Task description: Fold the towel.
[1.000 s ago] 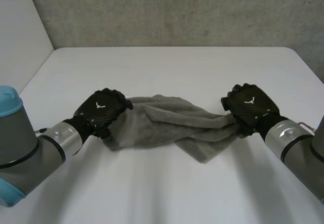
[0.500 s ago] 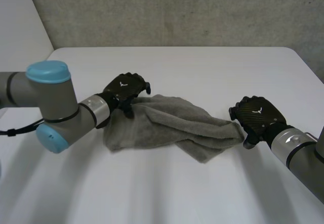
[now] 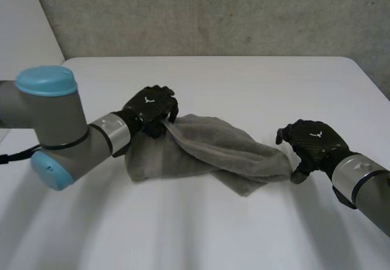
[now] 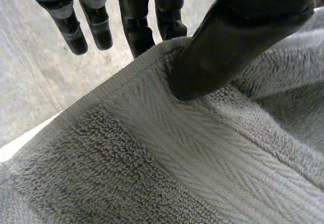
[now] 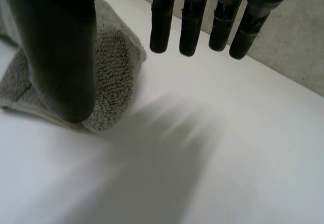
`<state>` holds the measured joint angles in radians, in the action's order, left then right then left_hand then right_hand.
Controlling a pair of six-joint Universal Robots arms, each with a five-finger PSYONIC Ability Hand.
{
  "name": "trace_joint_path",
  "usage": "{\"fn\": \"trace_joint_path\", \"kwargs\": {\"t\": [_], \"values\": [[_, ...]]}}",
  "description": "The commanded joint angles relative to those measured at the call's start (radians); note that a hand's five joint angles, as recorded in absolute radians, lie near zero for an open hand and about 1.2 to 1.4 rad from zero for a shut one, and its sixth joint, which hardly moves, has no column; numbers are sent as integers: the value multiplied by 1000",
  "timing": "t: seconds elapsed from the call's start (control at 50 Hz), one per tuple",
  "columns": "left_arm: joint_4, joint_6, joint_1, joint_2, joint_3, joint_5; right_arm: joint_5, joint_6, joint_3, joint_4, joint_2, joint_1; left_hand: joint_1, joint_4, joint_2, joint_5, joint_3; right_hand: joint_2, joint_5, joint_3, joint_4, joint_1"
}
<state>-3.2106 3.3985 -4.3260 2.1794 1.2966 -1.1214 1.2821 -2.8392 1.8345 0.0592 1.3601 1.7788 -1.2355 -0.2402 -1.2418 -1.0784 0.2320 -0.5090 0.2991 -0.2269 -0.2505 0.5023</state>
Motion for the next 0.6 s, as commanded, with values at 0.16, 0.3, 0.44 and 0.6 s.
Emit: {"fn": "trace_joint_path", "kwargs": {"t": [0.16,0.3,0.44,0.6], "values": [[-9,4,-52,-243,259,-24,-87,-51,-3,11,-45,1,-161,66,-154,-143,-57,160,-124,52,76,-153],[-9,4,-132,-332,352,-23,-127,-48,-21,11,-108,8,-161,66,-154,-143,-57,142,-107,52,76,-135],[-26,2,-322,-453,415,-11,-127,-63,-44,11,-141,18,-161,66,-154,-143,-57,125,-89,52,76,-118],[-22,-1,-432,-487,429,77,-116,-74,-76,17,-151,73,-161,66,-154,-143,-57,113,-77,52,76,-106]]}}
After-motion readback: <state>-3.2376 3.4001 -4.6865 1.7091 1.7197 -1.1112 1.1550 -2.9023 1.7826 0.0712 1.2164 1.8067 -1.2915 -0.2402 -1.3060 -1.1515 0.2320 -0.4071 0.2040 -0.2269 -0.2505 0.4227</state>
